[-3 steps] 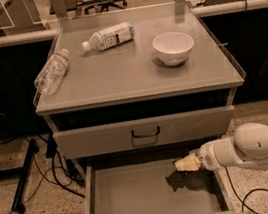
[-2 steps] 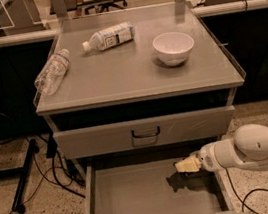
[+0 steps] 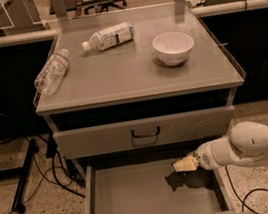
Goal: Place rxbar chocolate into middle drawer
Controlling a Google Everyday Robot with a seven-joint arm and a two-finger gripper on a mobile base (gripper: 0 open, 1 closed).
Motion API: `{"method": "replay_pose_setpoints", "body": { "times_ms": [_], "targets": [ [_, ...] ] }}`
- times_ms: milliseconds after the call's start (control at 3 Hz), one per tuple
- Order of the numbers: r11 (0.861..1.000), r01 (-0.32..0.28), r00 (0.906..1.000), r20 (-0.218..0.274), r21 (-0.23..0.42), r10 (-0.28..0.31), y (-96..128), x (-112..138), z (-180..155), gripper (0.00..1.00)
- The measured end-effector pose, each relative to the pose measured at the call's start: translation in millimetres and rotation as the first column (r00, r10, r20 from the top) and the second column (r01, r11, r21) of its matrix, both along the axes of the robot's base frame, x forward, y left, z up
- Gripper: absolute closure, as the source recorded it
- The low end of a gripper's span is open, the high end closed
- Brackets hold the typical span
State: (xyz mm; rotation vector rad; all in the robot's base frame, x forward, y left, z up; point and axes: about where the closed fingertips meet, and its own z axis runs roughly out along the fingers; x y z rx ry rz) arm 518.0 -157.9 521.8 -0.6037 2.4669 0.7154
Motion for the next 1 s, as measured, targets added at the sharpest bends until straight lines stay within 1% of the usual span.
{"method": "replay_pose_setpoints", "body": {
  "times_ms": [333,667,1000],
  "targets": [
    [0.999,0.05,0.9987,-0.009,0.014,-0.05,-4,5,-19,1.0],
    [0.994,0.094,0.9956,-0.013,0.05,-0.093,-4,13,-56,1.0],
    [0.991,0.107,0.9932,-0.054,0.079,-0.103,-1,14,-95,1.0]
  ]
}}
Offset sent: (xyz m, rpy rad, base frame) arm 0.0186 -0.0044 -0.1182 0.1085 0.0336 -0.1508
